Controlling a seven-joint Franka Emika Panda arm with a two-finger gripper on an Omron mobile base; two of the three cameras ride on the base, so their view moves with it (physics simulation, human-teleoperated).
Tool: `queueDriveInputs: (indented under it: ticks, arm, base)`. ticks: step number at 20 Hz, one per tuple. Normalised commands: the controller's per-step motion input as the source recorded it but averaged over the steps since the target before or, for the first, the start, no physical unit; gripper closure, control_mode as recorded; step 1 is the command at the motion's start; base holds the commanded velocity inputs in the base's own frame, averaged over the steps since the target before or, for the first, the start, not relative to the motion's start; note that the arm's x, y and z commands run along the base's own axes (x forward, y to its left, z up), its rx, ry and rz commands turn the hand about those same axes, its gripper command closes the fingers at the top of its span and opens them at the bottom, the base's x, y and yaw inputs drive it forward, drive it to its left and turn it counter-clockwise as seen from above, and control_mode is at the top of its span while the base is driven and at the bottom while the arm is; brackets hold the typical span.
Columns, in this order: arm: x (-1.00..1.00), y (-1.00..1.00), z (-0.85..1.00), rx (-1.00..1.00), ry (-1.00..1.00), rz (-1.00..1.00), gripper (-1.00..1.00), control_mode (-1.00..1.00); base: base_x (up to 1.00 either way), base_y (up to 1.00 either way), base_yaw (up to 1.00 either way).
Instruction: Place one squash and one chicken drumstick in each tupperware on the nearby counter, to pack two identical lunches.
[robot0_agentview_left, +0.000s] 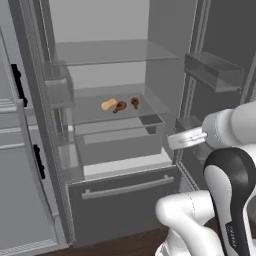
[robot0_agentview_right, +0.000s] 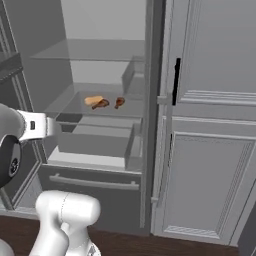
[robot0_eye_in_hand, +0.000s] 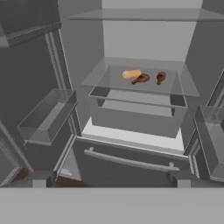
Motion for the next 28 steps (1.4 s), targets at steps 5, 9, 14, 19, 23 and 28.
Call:
queueDriveInputs:
  ticks: [5, 9, 14, 19, 23, 28]
  arm:
    - [0.0, 0.0, 0.0, 0.0, 0.0, 0.0, -1.0, 1.0]
    - [0.0, 0.0, 0.0, 0.0, 0.0, 0.0, -1.0, 1.0]
    - [0.0, 0.0, 0.0, 0.0, 0.0, 0.0, -1.0, 1.0]
    - [0.0, 0.0, 0.0, 0.0, 0.0, 0.0, -1.0, 1.0]
    - [0.0, 0.0, 0.0, 0.0, 0.0, 0.0, -1.0, 1.0]
    - [0.01, 0.0, -0.06, 0.0, 0.0, -0.01, -1.0, -1.0]
  base:
    - [0.5, 0.15, -0.02]
    - [0.5, 0.03, -0.11]
    - [0.41, 0.05, -0.16]
    - [0.36, 0.12, -0.05]
    - [0.73, 0.19, 0.0]
    - [0.37, 0.04, 0.0]
